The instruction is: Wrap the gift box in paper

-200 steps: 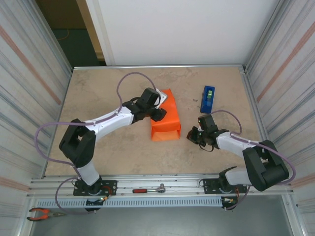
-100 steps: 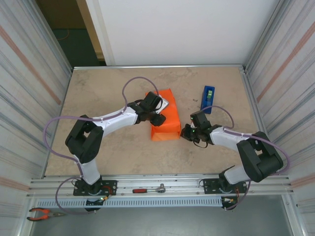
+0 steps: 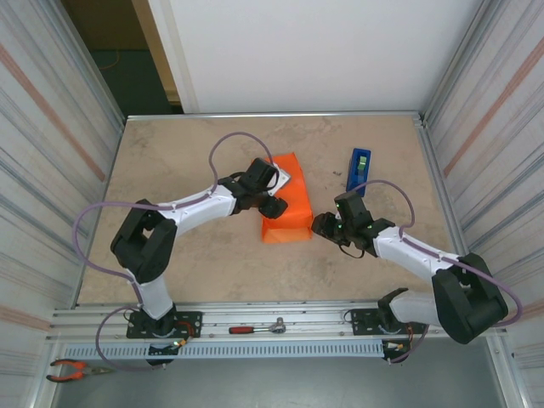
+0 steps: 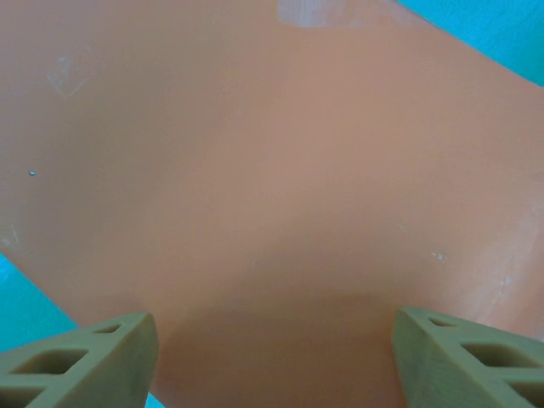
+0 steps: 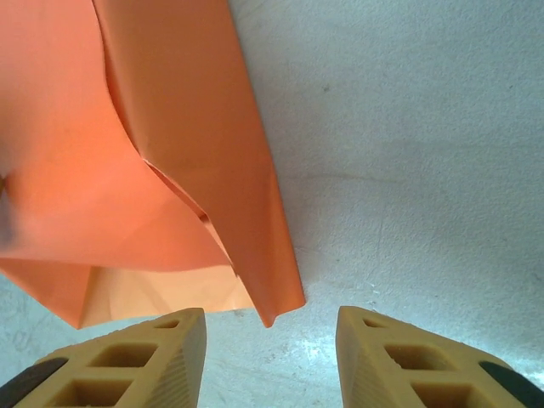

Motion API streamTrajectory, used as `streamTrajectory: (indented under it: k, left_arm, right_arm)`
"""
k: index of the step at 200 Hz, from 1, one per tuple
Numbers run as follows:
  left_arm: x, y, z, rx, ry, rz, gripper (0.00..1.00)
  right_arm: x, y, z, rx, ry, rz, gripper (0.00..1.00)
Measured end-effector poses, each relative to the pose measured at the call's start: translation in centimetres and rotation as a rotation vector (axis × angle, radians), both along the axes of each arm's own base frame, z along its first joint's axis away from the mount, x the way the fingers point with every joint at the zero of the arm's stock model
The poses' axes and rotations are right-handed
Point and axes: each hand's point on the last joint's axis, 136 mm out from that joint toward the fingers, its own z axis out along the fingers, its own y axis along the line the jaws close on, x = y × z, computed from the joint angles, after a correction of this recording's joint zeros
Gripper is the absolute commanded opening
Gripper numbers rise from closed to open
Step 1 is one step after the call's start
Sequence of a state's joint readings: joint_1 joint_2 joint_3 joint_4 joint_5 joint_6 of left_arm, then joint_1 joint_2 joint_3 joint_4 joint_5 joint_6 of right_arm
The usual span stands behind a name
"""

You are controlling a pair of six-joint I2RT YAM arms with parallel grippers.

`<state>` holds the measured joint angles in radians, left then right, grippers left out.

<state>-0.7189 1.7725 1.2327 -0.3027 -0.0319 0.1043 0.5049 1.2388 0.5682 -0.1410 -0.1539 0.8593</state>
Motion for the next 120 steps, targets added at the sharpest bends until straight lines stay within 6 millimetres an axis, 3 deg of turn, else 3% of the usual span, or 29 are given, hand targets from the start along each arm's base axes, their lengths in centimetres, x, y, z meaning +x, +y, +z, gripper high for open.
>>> streamTrajectory:
  k: [48,120]
  left_arm:
    - [-1.3,-0.9,2.1,-0.01,-0.011,-0.146,0.84]
    - [-2.7,-1.3,1.0,0.09,-0.034,-0.269,0.83]
  right_arm:
    - [-0.1,-0.1,-0.1,-0.004,0.006,-0.001,0.49]
    - [-0.1,0.0,-0.1,0.003,0.004,0.002,0.53]
